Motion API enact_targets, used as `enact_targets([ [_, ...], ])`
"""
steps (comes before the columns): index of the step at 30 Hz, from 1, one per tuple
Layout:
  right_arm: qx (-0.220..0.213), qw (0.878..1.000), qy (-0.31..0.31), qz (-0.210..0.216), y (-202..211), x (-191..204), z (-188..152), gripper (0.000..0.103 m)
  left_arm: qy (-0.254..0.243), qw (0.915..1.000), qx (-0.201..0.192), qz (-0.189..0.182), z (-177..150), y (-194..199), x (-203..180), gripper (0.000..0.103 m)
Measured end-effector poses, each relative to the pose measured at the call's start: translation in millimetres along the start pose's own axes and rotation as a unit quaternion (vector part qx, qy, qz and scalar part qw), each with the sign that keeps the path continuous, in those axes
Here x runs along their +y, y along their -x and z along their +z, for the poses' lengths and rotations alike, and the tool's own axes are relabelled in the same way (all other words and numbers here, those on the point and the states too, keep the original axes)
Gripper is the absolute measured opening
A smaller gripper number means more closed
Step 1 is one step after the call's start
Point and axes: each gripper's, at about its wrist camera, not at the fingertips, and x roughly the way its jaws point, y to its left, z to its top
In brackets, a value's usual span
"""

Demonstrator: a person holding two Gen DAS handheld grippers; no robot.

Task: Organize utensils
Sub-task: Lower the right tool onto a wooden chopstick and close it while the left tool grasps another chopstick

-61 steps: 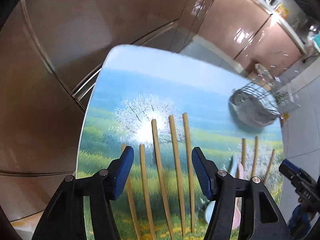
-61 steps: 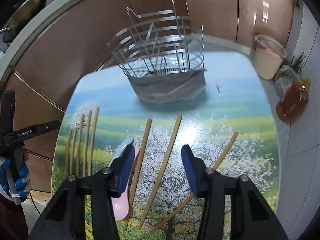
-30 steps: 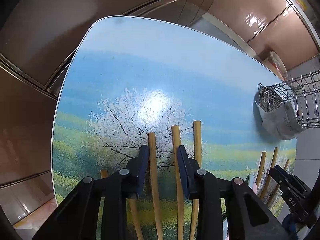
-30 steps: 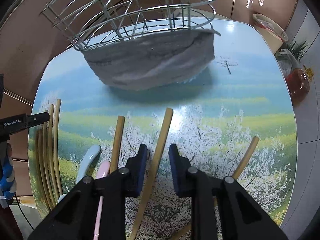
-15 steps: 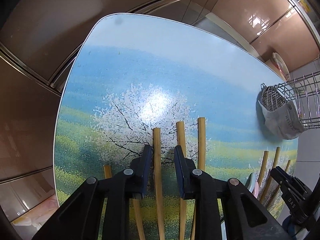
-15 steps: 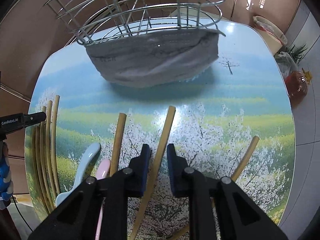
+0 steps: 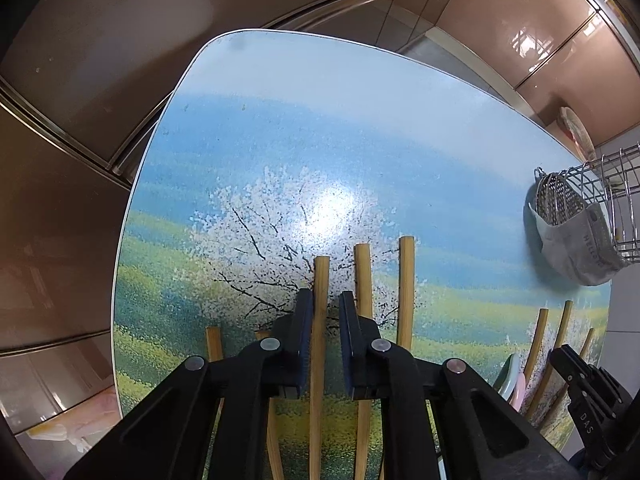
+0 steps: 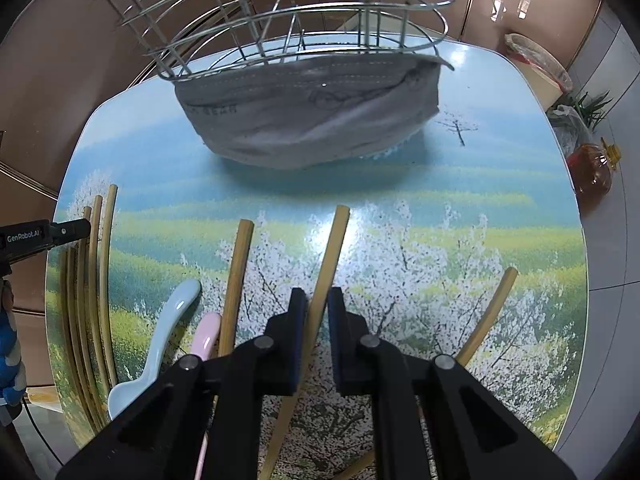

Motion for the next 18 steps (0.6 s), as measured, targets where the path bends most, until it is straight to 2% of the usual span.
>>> enact_targets([
  [5,-0.005,1.0,-0.001,-0.005,0,9,1,0.008,0.008,1.0,-0.003,-0.002,1,-1,-1,0.007],
  [11,-0.01,1.0,-0.007,-0.006,1,17,-1,0.007,0.024,0.9996,-0.01,-0.005,-1,1,0,0.006],
  [18,-0.033,0.999,-0.029,0.031,11,5,-12,0.007,0.038,0.9989,-0.021,-0.015,-8,7,9,0.006],
])
